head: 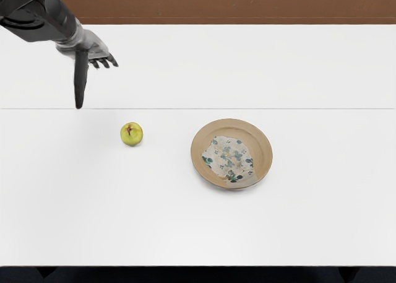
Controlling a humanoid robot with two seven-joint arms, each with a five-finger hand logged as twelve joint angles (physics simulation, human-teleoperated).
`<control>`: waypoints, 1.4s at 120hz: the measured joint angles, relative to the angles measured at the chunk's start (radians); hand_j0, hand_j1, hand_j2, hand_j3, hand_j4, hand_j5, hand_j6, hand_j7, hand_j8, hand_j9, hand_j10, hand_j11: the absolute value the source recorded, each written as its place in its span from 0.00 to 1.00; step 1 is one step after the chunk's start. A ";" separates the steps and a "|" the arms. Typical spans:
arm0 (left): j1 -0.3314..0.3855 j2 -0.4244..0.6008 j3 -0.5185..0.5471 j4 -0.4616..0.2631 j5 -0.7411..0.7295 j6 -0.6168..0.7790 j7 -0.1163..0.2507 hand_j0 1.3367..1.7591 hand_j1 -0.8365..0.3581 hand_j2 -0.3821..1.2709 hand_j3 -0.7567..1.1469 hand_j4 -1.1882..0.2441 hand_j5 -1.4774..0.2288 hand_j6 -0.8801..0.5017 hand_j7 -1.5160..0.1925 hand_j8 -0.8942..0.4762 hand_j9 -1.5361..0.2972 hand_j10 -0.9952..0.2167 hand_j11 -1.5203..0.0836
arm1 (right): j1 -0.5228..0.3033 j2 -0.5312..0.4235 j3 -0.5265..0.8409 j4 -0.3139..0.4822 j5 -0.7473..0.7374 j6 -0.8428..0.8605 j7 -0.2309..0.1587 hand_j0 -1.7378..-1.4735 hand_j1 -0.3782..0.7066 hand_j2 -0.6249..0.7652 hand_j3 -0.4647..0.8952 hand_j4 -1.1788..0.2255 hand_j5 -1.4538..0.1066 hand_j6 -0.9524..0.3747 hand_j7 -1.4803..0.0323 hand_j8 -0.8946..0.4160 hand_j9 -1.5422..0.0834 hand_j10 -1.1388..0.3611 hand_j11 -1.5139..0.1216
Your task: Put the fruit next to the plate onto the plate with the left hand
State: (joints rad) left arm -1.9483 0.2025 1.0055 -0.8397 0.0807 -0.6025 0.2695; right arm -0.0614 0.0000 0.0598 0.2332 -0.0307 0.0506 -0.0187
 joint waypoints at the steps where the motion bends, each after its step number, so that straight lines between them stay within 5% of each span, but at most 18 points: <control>1: -0.005 -0.006 0.010 -0.003 -0.007 0.006 0.000 0.76 0.99 0.23 0.40 0.83 0.86 0.63 0.88 0.65 0.84 0.82 0.94 | 0.000 0.000 0.000 0.000 0.000 0.000 0.000 0.30 0.04 0.45 0.34 0.83 0.92 0.71 0.97 0.67 0.94 0.75 0.91; 22: -0.045 -0.195 0.181 -0.098 -0.274 0.267 0.001 0.76 0.99 0.23 0.40 0.83 0.86 0.63 0.88 0.65 0.84 0.82 0.94 | 0.000 0.000 0.000 0.000 0.000 0.000 0.000 0.30 0.04 0.45 0.34 0.83 0.92 0.71 0.97 0.67 0.94 0.75 0.91; 51: -0.059 -0.203 0.211 -0.206 -0.416 0.542 0.001 0.76 0.99 0.23 0.40 0.83 0.86 0.63 0.88 0.65 0.83 0.82 0.94 | 0.000 0.000 0.000 0.000 0.000 0.000 0.000 0.30 0.04 0.45 0.34 0.83 0.92 0.71 0.97 0.67 0.94 0.75 0.91; 73: -0.262 -0.194 0.145 -0.552 -0.423 0.863 -0.032 0.76 0.99 0.23 0.40 0.83 0.86 0.63 0.88 0.65 0.84 0.82 0.94 | 0.000 0.000 0.000 0.000 0.000 0.000 0.000 0.30 0.04 0.45 0.34 0.83 0.92 0.71 0.97 0.67 0.94 0.75 0.91; 91: -0.250 -0.195 0.093 -0.709 -0.422 0.968 -0.052 0.76 0.99 0.23 0.40 0.83 0.86 0.63 0.88 0.65 0.84 0.82 0.94 | 0.000 0.000 0.000 0.000 0.000 0.000 0.000 0.30 0.04 0.45 0.34 0.83 0.92 0.71 0.97 0.67 0.94 0.75 0.91; 122: -0.088 -0.203 0.085 -0.720 -0.404 1.009 -0.057 0.76 0.97 0.23 0.40 0.82 0.85 0.62 0.87 0.64 0.83 0.81 0.93 | 0.000 0.000 0.000 0.000 0.000 0.000 0.000 0.30 0.04 0.45 0.34 0.83 0.92 0.71 0.97 0.67 0.94 0.75 0.91; 168: -0.015 -0.203 0.090 -0.652 -0.393 1.044 -0.058 0.76 0.83 0.25 0.40 0.71 0.74 0.52 0.76 0.53 0.72 0.68 0.81 | 0.000 0.000 0.000 0.000 0.000 0.000 0.000 0.30 0.04 0.45 0.34 0.83 0.92 0.71 0.97 0.67 0.94 0.75 0.91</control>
State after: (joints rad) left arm -1.9635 0.0000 1.0951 -1.4916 -0.3119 0.4419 0.2116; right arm -0.0614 0.0000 0.0598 0.2332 -0.0307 0.0506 -0.0187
